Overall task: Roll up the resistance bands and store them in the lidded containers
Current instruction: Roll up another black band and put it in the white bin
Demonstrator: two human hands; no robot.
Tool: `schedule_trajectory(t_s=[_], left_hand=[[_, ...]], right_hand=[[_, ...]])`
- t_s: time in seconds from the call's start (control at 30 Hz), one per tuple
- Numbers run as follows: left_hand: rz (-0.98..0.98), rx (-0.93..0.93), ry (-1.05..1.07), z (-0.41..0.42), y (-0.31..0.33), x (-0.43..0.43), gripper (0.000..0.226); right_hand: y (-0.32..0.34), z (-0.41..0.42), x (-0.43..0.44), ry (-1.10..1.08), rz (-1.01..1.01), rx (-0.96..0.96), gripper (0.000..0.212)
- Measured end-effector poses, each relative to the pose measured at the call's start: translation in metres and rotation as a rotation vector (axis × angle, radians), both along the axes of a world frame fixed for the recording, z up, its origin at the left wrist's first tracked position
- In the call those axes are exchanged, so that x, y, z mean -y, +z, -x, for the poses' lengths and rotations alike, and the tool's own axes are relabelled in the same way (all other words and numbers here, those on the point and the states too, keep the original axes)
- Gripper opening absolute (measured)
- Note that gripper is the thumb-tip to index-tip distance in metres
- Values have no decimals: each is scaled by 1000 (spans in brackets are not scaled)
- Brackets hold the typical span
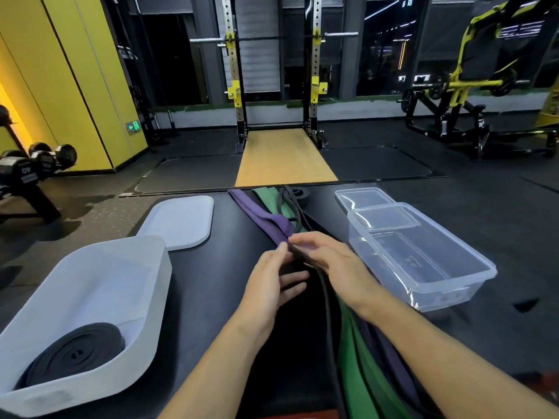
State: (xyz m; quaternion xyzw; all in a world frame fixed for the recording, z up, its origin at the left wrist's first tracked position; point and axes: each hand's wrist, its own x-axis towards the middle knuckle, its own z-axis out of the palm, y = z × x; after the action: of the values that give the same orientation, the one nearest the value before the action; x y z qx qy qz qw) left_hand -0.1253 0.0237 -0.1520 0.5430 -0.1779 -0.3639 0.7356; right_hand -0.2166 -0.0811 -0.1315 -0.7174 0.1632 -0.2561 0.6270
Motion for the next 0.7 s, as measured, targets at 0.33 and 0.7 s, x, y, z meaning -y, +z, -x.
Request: schedule_trajectory(t_s=[0.33,0.7], left_hand=[[-51,-37,156,-16,-7,-6,45],[-171,-17,84,-15,3,-23,28]], right_hand=[[5,-2,-4,-354,178,-82,25],[-1,-7,11,-298,537,-608,26]])
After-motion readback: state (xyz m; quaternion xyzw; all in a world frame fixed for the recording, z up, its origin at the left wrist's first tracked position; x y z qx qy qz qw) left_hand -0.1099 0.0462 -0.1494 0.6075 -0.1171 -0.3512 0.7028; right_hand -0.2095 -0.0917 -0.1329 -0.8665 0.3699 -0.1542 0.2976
